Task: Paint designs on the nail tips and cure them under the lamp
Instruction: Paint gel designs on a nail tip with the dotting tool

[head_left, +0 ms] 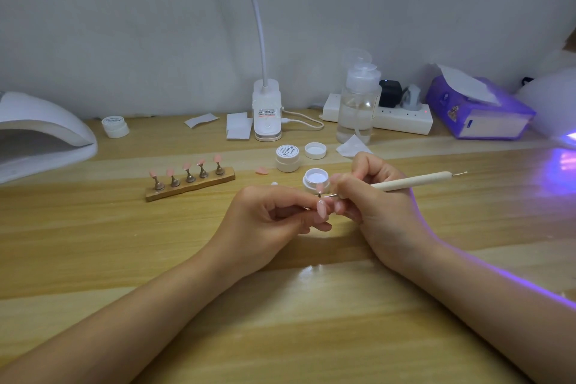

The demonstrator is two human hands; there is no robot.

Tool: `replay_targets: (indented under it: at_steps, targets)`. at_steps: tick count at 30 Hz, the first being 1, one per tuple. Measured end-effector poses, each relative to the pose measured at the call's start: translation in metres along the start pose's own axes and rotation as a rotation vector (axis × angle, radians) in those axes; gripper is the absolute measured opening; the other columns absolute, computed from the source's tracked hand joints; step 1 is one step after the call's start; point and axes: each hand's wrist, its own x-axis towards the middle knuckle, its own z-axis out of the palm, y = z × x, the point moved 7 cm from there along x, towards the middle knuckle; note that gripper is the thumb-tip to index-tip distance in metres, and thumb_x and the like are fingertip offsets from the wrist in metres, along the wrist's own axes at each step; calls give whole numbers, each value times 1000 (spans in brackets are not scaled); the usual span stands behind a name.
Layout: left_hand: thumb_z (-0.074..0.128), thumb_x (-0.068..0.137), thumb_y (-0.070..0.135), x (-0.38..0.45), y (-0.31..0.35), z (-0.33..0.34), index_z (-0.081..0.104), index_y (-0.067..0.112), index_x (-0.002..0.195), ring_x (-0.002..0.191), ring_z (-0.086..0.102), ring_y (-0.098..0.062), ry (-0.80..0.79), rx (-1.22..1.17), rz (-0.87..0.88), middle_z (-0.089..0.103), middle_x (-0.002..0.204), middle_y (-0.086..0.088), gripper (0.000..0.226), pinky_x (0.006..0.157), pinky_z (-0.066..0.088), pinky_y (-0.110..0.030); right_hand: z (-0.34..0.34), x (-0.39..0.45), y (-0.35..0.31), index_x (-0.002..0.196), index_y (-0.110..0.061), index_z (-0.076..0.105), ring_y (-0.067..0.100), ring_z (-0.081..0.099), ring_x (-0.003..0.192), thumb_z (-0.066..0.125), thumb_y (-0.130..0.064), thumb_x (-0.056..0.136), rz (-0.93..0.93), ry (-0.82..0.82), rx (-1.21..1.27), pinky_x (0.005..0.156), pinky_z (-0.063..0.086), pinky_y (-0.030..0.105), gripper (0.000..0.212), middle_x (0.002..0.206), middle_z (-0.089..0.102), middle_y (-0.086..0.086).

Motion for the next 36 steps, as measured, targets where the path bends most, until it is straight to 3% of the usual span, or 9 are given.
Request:
replay_targets:
  at_steps: [2,6,11,18,23,26,31,36]
  targets:
    - [63,71,13,0,1,0,69,14,89,70,70,-10,3,6,20,72,75,7,19,58,48,-15,-1,1,2,43,-22,42,7,49,36,58,8,79,24,0,69,46,46,17,49,40,47,1]
    - [63,73,14,0,5,0,69,12,94,68,68,-7,-7,31,59,71,74,12,22,58,47,-15,6,-1,0,48,-17,45,9,46,34,69,-20,62,58,-60,155,49,50,21,28,41,46,1]
    - [63,75,13,-1,7,0,68,4,97,68,67,-6,-13,55,94,71,77,9,24,57,48,-16,5,1,-1,43,-19,49,9,47,31,70,-38,54,69,-52,147,49,51,22,30,38,45,0]
    - [61,76,12,0,8,0,66,1,99,66,64,0,-7,93,92,69,77,-1,26,58,47,-14,6,2,0,55,-17,47,21,53,45,73,-27,56,32,-130,114,56,51,25,28,45,51,3]
    - [62,74,11,-1,7,0,67,4,98,69,68,-7,0,77,77,70,80,-6,25,58,49,-17,7,0,-5,54,-17,37,10,48,32,72,-25,57,8,-95,130,49,50,22,36,37,43,-1]
    - [61,75,10,-1,7,2,68,3,95,66,65,-1,-21,98,79,69,76,-5,23,58,48,-15,9,0,-6,58,-13,30,7,46,30,66,-14,65,-7,-101,170,43,47,19,37,38,41,-6]
    - [61,74,9,-1,6,2,67,4,95,64,63,2,-22,87,70,68,74,-4,23,58,47,-14,5,2,-1,47,-20,38,8,44,30,63,1,70,-5,-73,113,43,45,20,40,42,36,5]
    - [61,73,10,-1,7,2,66,5,96,64,62,3,-23,87,79,68,74,-4,24,58,47,-14,2,3,3,43,-23,38,7,42,30,47,14,83,11,-43,60,44,44,17,56,37,34,0]
